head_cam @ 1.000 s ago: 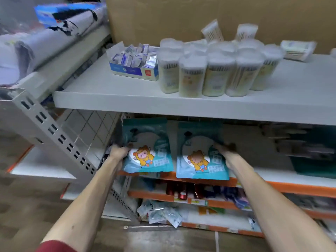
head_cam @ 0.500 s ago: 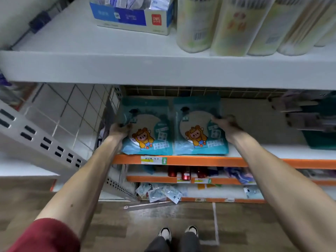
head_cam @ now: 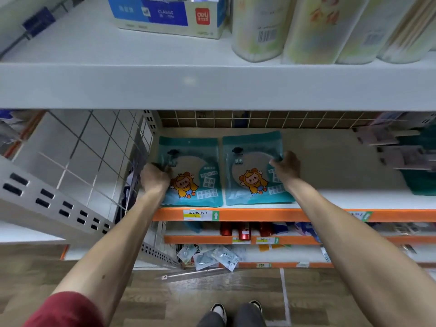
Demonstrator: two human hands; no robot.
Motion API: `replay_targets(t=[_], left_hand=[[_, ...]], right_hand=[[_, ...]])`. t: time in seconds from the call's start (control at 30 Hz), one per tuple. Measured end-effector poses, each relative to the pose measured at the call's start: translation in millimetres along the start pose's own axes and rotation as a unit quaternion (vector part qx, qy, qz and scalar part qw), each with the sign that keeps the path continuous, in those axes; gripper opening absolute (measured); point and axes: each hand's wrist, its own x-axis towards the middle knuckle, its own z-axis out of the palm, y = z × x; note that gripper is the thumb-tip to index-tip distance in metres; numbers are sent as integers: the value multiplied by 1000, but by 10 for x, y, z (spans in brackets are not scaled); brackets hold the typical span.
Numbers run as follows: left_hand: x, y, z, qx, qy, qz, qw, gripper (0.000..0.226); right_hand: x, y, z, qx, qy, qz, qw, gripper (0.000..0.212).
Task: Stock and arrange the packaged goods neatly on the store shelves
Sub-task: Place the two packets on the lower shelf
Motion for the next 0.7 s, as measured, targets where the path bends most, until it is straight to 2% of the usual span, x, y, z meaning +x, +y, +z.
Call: replay_targets(t=[0.07,0.17,0.3,0.37,0.43,0.5,0.6,0.7], left_hand=[[25,-5,-3,51,1,4,999,35],[-4,19,-14,155,19,26,987,49],[-320,304,-113,202,7,174,964,40],[-477,501,-126,213,-20,270,939,37],[-665,731,-129,210,-59,344,913,40],[-883,953,-107,228,-83,407,880,49],[-1201,1205,-52,228,-89,483,840,64],[-1482,1365,46,254,-94,526,806,75]], right_hand=[[-42,-20,40,-63,28,-11,998,30],[-161,-26,16,-142,57,-25,988,36],[-423,-139,-156,-243,41,-121,962,31],[-592,-246,-301,-309,30,-196,930,35],[-733,-329,-470,-364,-1,-266,893,48],[-849,-391,-639,-388,-34,-293,873,58],[-970,-436,-922,-399,13,-322,858,69],[-1074,-355,-1272,-414,56,-313,853,81]])
